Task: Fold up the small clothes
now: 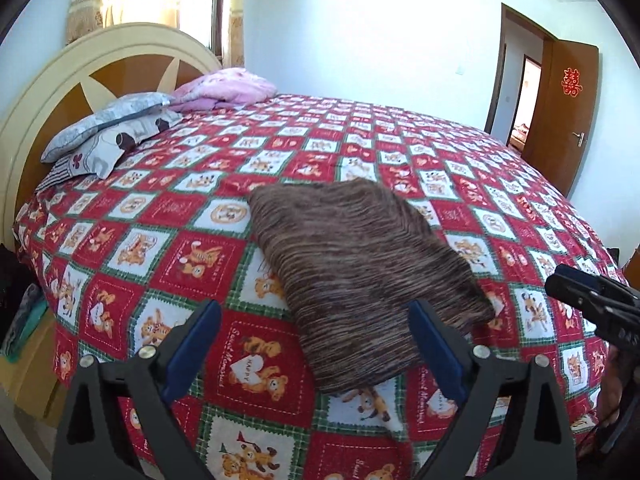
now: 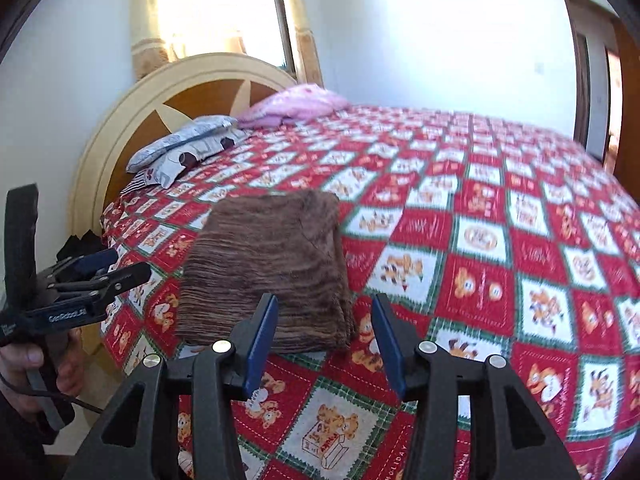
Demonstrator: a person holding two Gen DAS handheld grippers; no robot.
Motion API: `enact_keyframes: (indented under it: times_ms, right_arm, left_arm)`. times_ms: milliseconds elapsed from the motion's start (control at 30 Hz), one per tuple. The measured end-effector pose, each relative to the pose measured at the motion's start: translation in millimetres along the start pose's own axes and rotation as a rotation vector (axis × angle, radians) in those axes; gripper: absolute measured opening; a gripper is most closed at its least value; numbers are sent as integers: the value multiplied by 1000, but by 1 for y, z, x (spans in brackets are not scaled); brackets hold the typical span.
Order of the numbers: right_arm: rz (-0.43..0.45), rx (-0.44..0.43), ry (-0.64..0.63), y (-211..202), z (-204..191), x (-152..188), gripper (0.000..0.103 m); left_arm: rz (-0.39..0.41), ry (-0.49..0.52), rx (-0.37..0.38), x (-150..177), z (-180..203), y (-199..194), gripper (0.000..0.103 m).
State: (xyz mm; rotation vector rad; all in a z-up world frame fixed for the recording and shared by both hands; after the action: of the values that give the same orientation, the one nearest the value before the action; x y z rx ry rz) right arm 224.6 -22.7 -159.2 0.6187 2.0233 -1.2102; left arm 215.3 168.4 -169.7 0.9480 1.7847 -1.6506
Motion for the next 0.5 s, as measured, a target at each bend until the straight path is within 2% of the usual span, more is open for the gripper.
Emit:
enact_keyframes:
  times_ms: [133, 500]
  right_arm:
    - [46, -9, -26, -15, -10, -5, 50]
    - [73, -10, -40, -26, -18, -5, 54]
  left_arm:
    - [26, 17, -24, -6, 2, -8, 97]
    - [42, 25, -31, -8, 5, -14, 97]
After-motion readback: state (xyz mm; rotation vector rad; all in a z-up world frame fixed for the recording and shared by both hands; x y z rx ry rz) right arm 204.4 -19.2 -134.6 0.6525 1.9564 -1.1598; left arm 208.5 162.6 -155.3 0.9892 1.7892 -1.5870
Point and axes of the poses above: each gripper's, at about its wrist camera, not at the fingertips, and y roughly the way its jaws point, z to its right, x to its underside, the point moved 10 cm from there along y, roughly the way its jaws point, and after that the axes turned 14 degrees about y, right-handed, at the moved point
